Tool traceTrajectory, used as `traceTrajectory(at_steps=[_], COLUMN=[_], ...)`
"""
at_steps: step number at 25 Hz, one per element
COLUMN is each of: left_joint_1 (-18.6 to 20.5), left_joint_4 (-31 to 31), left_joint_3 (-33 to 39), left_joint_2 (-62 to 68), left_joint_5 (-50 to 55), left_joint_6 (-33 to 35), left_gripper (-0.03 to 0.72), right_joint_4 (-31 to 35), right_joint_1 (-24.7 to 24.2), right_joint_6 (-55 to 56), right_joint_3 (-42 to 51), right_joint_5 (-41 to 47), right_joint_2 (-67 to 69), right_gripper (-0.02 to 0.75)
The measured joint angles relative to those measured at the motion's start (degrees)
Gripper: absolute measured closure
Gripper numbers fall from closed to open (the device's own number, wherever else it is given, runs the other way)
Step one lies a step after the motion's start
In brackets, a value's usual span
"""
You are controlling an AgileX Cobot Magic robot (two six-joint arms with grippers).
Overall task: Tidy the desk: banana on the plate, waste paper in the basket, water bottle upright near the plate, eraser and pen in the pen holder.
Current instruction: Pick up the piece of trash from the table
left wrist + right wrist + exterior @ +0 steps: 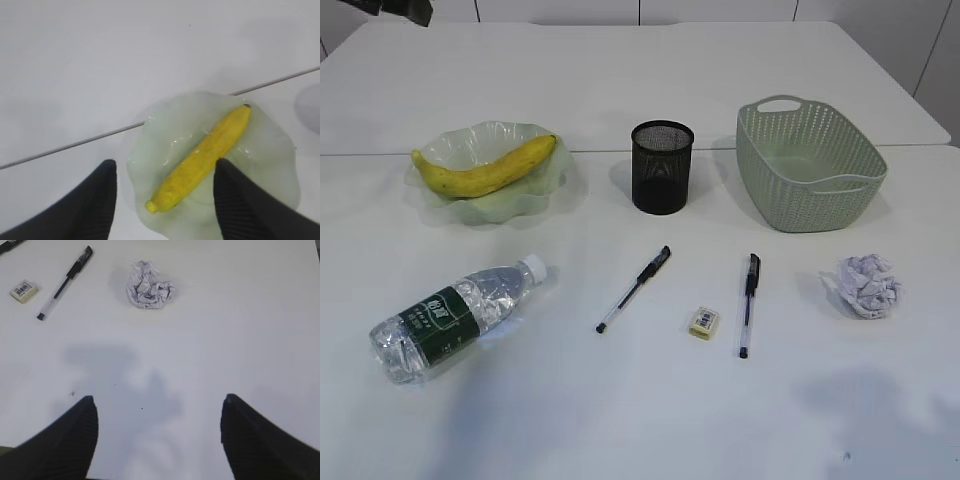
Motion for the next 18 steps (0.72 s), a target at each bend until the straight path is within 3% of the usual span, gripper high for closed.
traceTrajectory(at_steps=[18], left_joint_1=[0.0], left_joint_4=[0.1], left_joint_3=[0.0], left_joint_2=[-5.8], left_joint_5=[7.9], left_joint_6=[0.0], left_gripper=[0.253], right_joint_4=[0.7], right_joint_1=[0.0], right_joint_6=[-2.5], right_joint_3=[-13.1], right_joint_5=[-4.7], right_joint_2=[22.9], right_gripper=[0.171])
